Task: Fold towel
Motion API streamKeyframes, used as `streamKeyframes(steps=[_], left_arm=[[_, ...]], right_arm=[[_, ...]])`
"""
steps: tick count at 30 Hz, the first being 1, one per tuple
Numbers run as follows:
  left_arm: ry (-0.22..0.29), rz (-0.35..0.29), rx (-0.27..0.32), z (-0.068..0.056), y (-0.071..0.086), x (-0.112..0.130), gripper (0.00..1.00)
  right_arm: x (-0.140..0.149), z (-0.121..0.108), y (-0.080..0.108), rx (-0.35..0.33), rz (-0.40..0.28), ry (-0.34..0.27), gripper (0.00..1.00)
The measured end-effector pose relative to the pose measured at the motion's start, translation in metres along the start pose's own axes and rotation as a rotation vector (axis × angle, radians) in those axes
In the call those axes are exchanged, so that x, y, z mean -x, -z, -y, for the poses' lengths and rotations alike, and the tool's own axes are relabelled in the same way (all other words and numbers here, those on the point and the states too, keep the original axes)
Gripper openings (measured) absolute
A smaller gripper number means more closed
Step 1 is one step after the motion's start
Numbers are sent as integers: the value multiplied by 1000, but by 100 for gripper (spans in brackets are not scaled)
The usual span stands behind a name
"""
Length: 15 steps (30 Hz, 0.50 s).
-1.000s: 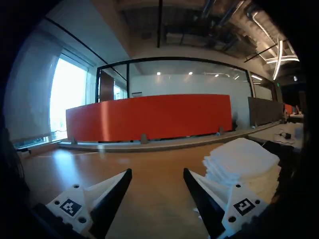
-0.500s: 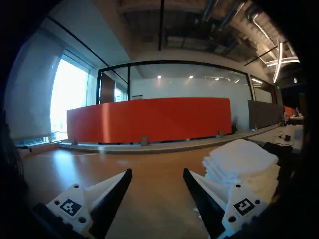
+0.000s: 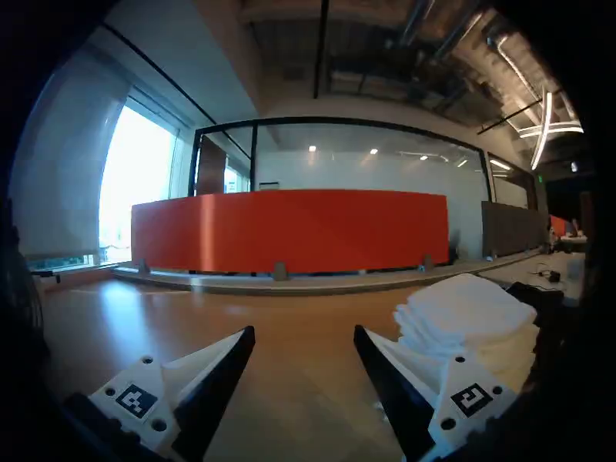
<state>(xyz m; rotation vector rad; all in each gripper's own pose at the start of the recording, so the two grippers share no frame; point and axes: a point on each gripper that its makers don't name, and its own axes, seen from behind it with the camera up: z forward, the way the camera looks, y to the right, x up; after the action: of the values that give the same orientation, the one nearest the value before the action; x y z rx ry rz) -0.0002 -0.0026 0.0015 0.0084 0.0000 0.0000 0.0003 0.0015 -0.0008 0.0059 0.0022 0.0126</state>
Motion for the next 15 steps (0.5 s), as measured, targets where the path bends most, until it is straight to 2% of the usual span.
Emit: streamKeyframes(steps=[15], left_arm=[[0,0,0,0,0,0,94]], right_arm=[[-1,2,0,-2,2,12,100]])
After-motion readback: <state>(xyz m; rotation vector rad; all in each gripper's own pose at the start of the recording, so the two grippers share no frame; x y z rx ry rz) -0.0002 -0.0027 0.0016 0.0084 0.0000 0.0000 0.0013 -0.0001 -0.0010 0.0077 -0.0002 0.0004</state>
